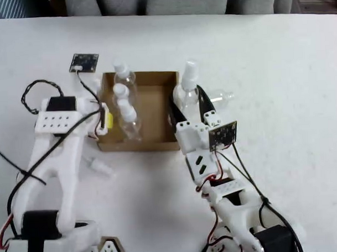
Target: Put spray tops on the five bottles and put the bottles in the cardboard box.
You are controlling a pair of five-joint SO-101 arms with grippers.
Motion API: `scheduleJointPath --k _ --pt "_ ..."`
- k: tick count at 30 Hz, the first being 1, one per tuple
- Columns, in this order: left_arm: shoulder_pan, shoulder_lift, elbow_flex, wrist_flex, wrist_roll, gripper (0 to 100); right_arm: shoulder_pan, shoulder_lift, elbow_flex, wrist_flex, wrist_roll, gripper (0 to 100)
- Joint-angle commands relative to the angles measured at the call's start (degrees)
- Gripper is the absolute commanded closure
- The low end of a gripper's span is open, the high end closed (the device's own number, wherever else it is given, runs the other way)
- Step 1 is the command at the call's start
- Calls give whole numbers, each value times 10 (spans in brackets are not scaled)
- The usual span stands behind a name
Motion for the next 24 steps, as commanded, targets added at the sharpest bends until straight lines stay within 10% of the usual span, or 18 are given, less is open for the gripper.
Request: scheduleJointPath --k 1,10,24 --pt "-7 -75 -22 32 -10 813 4 -18 -4 0 -6 983" --pt "-7 -207 17 83 -15 972 4 -18 -4 0 -6 983" --pt "-41 -469 317 -72 -69 979 3 -17 -10 0 -7 983"
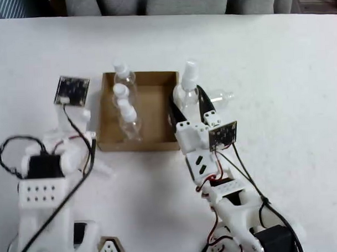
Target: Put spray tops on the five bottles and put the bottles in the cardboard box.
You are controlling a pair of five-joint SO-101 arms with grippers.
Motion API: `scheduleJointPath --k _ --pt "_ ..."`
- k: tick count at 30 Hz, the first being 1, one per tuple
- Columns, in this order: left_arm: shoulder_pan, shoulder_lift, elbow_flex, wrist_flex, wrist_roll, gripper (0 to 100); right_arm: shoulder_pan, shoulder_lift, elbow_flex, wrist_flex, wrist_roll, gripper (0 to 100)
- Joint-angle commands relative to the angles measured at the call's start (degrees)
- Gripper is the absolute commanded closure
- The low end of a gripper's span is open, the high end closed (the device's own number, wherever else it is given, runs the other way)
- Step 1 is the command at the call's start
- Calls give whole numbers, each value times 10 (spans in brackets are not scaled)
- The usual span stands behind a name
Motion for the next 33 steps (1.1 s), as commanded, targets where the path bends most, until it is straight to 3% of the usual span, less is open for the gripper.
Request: scheduleJointPath --k 1,7,15,19,33 --pt "-22 -87 91 -80 -3 979 3 -17 -16 0 -7 983" --pt "-44 -197 185 -98 -3 979 -10 24 -51 0 -7 983" --pt "-58 -349 297 -98 -3 979 -8 233 -216 -7 -7 983" --pt "-57 -404 327 -98 -3 979 -11 292 -248 -81 -6 983" --pt "-56 -429 378 -142 -7 979 -13 406 -366 -90 -2 983"
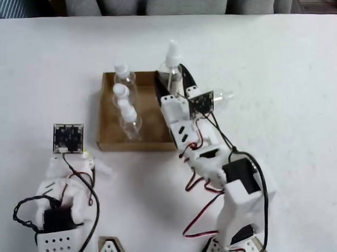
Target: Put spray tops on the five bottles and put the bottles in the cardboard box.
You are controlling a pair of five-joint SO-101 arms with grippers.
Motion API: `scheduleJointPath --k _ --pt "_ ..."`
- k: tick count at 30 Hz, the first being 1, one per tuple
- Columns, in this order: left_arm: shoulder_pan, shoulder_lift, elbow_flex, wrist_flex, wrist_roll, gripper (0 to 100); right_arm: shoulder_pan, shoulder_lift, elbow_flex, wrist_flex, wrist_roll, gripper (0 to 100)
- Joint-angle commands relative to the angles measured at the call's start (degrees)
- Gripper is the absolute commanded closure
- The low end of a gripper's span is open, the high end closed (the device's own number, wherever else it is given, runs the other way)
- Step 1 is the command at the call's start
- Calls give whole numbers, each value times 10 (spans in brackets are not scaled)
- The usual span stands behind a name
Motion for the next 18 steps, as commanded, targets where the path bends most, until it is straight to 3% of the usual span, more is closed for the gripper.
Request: scheduleJointPath --k 1,10,18 --pt "-5 -7 -4 -22 -7 979 -4 16 -54 0 2 983" --pt "-5 -7 -4 -22 -7 979 -10 70 -105 0 4 983" --pt "-5 -7 -4 -22 -7 979 -22 131 -147 -4 63 983"
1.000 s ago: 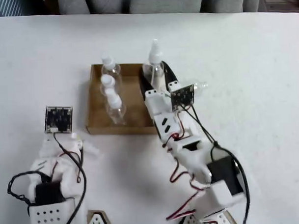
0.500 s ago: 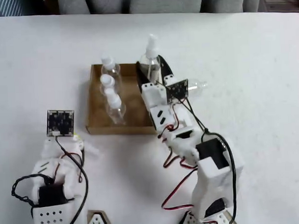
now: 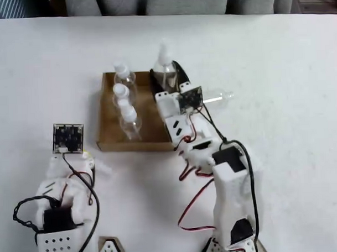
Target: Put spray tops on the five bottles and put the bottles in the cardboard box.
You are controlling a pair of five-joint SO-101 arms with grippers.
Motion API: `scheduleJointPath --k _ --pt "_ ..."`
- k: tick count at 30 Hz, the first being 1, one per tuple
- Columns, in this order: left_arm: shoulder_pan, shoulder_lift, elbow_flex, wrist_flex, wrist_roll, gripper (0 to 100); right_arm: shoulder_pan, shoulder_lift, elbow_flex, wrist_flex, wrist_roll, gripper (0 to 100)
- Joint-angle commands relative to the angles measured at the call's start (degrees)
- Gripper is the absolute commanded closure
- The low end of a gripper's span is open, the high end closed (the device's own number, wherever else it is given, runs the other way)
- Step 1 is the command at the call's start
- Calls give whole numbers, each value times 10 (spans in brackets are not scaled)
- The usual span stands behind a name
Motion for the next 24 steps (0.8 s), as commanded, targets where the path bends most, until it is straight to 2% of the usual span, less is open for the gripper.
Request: scheduleJointPath --k 1,15,24 --pt "-5 -7 -4 -17 -5 979 -16 12 -40 -4 16 983" --pt "7 -7 10 -29 -6 979 -15 26 -55 1 16 983" --pt "8 -7 16 -34 -6 979 -14 26 -55 49 16 983"
